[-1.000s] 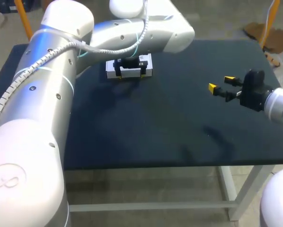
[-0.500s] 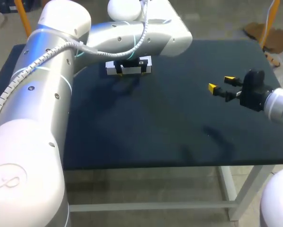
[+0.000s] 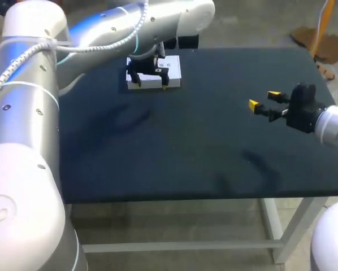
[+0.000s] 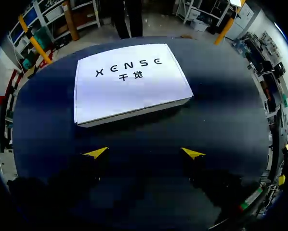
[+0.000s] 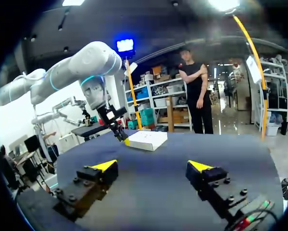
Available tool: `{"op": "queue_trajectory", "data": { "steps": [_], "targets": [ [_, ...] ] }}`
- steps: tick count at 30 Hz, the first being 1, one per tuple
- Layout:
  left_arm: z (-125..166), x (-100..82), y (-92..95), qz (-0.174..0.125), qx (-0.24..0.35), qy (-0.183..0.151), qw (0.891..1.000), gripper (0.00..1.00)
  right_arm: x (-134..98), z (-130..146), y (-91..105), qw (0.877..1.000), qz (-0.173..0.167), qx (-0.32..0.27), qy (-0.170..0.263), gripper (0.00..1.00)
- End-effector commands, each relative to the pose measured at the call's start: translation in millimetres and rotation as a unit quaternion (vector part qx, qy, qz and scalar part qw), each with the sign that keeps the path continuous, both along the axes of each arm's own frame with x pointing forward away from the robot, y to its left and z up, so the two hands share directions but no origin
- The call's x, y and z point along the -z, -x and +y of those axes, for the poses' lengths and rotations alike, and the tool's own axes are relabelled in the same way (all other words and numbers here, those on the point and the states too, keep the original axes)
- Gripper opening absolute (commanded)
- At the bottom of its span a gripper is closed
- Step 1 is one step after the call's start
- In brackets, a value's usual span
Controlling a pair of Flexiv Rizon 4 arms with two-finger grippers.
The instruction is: Assemble the packaging by folding the flat box into shape, placing the metal phone stand inside, and closing the box properly
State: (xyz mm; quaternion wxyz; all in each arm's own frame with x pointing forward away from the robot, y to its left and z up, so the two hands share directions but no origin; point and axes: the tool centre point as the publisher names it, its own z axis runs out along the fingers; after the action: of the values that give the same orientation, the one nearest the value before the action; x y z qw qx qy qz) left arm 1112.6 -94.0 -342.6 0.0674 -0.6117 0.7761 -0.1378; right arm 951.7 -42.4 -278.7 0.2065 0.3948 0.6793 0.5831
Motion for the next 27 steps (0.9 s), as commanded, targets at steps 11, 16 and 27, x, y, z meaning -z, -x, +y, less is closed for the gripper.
{"op": "queue_trajectory", "data": {
  "steps": [11, 16, 27],
  "targets": [
    [29.1, -19.2, 35.8, -0.176, 0.116, 0.109, 0.971, 1.00, 0.4, -0.1, 0.5, 1.000, -0.002, 0.000, -0.001, 1.00],
    [34.8, -21.3, 32.8, -0.215, 0.142, 0.113, 0.960, 1.00, 0.4, -0.1, 0.5, 1.000, -0.002, 0.000, -0.001, 1.00],
    [45.0, -21.4, 31.3, -0.284, 0.176, 0.121, 0.935, 1.00, 0.4, -0.1, 0.5, 1.000, -0.002, 0.000, -0.001, 1.00]
  ]
}}
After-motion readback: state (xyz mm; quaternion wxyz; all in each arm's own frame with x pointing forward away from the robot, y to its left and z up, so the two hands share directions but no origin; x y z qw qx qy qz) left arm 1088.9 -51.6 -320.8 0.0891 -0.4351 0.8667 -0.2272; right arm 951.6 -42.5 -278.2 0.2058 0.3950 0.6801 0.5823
